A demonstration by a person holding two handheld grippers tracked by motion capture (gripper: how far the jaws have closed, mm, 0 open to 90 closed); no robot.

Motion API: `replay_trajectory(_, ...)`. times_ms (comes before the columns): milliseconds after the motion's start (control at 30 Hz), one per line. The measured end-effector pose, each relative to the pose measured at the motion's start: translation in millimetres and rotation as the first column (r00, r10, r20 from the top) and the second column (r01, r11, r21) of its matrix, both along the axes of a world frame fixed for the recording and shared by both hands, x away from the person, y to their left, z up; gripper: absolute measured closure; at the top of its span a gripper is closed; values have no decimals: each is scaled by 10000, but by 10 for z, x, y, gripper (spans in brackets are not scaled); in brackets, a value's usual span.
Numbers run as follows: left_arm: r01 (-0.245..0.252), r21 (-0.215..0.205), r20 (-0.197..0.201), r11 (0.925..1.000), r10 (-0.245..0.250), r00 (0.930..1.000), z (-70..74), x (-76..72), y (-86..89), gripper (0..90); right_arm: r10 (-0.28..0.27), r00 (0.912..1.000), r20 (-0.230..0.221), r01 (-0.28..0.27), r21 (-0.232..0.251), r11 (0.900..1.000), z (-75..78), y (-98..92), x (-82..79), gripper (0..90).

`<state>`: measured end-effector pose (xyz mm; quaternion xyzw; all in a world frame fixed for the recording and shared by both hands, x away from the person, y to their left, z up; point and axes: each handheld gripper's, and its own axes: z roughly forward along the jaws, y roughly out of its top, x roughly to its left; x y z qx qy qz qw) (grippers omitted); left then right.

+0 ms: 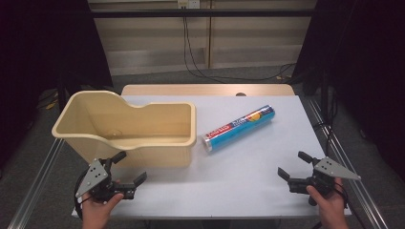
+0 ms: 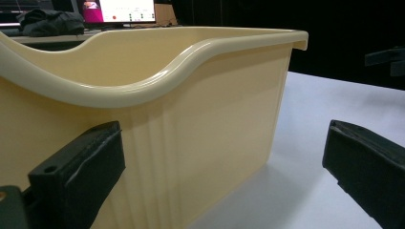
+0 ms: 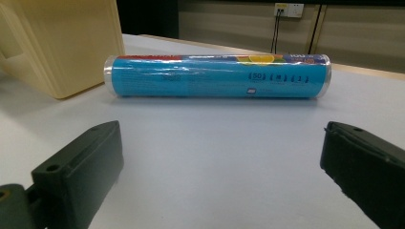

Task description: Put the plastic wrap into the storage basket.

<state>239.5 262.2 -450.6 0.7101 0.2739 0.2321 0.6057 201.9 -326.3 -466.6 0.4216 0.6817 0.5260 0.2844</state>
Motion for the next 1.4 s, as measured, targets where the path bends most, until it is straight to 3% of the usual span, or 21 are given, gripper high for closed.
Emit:
replay_trajectory(400, 62, 80, 25, 9999, -62, 10000, 0, -12, -3, 5, 94, 9997, -211, -99, -250, 9996, 26, 80, 54, 5)
replay_trajectory(467, 116, 163, 8, 9998, -117, 9999, 0, -14, 3, 7, 114, 9990, -424, -130, -392, 9991, 51, 146, 98, 6)
replay_trajectory(767, 187, 164, 16, 9997, -188, 9998, 0, -21, -25, 7, 391, 9972, -631, -476, -1384, 9892, 158, 367, 259, 12)
replay_trajectory(833, 204, 165, 2, 9997, -204, 9998, 0, -23, -27, 7, 477, 9959, -771, -576, -1316, 9896, 199, 417, 329, 12)
replay_trajectory(1000, 230, 89, -55, 9997, -229, 9997, -6, -25, -44, 7, 592, 9909, -1210, -790, -1663, 9829, 313, 579, 598, 14)
replay_trajectory(1167, 244, 38, -79, 9997, -244, 9997, -6, -32, -48, 8, 591, 9888, -1369, -848, -1902, 9781, 379, 686, 784, 16)
replay_trajectory(1267, 316, 166, -175, 9994, -313, 9994, -15, -27, -45, 8, 601, 9864, -1531, -947, -2298, 9686, 422, 804, 969, 16)
replay_trajectory(1400, 397, 260, -202, 9989, -392, 9990, -20, -26, -59, 8, 595, 9813, -1832, -1047, -2478, 9631, 435, 919, 1159, 18)
